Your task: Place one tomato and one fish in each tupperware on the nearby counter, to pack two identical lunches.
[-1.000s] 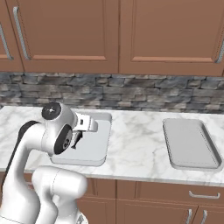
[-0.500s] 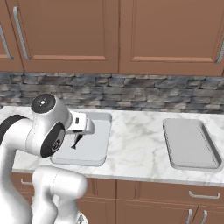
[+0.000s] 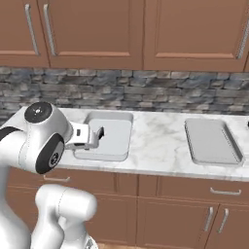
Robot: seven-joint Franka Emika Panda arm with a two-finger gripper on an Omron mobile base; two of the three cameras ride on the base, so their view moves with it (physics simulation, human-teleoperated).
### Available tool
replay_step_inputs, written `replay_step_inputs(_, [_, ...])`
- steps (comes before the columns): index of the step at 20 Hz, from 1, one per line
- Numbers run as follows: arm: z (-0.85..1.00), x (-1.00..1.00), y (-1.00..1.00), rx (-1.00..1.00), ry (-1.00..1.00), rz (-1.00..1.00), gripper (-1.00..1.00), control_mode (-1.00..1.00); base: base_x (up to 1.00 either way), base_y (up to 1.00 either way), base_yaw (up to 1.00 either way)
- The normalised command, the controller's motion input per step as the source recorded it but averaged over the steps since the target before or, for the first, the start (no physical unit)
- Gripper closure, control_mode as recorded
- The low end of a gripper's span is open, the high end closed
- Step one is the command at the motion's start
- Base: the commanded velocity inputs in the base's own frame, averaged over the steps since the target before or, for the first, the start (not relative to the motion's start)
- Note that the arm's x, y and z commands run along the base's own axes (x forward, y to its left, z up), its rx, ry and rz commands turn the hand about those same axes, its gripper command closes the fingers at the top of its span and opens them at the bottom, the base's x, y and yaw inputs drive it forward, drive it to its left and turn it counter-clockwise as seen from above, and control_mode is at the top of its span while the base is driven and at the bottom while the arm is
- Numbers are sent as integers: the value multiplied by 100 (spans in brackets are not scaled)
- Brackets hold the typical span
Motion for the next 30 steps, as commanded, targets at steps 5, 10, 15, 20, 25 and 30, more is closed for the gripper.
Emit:
replay_step_inputs(5, [0, 0, 0, 0, 0, 0, -100, 100, -100, -39, 0])
replay_step_inputs(10, [0, 0, 0, 0, 0, 0, -100, 100, -100, -96, 0])
replay_step_inputs(15, [0, 0, 0, 0, 0, 0, -100, 100, -84, -100, 0])
replay_step_inputs(20, [0, 0, 0, 0, 0, 0, -100, 100, -79, -100, 0])
replay_step_inputs(25, [0, 0, 0, 0, 0, 0, -100, 100, -29, -100, 0])
replay_step_inputs(30, [0, 0, 0, 0, 0, 0, -100, 100, 28, -100, -1])
